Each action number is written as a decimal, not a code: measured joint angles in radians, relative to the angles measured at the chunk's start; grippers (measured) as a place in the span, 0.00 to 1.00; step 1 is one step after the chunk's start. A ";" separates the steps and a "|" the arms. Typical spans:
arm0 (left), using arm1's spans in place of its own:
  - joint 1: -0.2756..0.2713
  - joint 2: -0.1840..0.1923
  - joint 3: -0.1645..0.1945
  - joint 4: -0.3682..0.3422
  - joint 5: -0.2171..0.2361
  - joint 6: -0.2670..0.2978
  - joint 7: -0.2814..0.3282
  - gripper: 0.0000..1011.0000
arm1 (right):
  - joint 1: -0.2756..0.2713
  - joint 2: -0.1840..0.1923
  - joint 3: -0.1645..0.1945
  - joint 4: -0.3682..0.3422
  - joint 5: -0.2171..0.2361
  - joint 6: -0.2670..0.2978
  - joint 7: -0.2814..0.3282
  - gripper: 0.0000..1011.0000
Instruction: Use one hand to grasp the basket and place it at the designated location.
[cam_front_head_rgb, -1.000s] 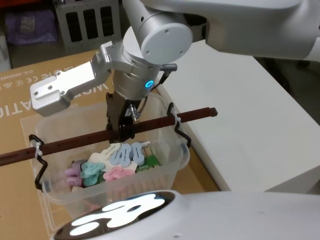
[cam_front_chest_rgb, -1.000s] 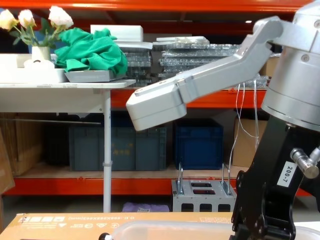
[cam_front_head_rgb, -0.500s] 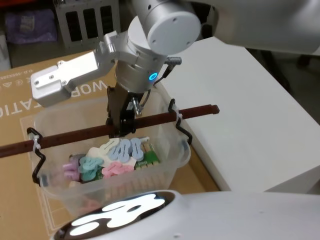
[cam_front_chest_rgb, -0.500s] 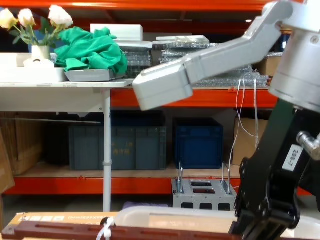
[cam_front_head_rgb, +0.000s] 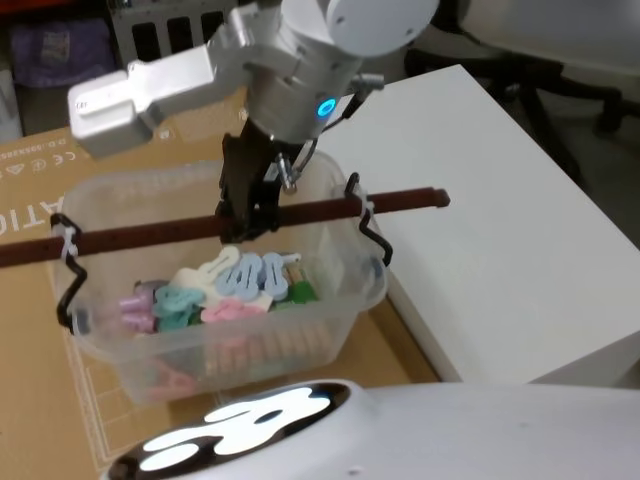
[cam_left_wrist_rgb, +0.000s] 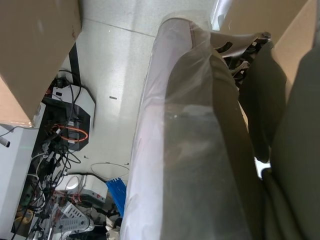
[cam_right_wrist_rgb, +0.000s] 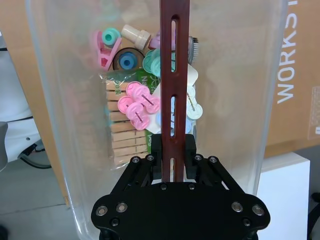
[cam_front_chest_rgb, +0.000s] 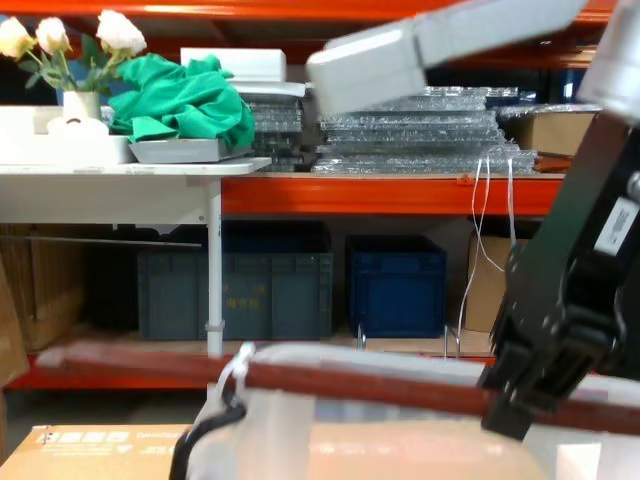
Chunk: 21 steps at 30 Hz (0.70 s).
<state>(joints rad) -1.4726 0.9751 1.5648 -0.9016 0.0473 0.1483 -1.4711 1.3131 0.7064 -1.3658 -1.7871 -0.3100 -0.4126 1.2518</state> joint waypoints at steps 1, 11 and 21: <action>0.000 0.000 0.000 0.000 0.000 0.000 0.000 0.00 | 0.004 0.007 0.008 0.001 0.008 0.000 0.002 0.24; 0.000 0.000 0.000 0.000 0.000 0.000 0.000 0.00 | 0.028 0.060 0.060 0.009 0.053 0.023 0.027 0.24; 0.000 0.000 0.000 0.000 0.000 0.000 0.000 0.00 | 0.052 0.104 0.101 0.056 0.088 0.072 0.080 0.24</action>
<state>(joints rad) -1.4725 0.9752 1.5648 -0.9015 0.0474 0.1483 -1.4712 1.3654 0.8107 -1.2647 -1.7313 -0.2223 -0.3403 1.3322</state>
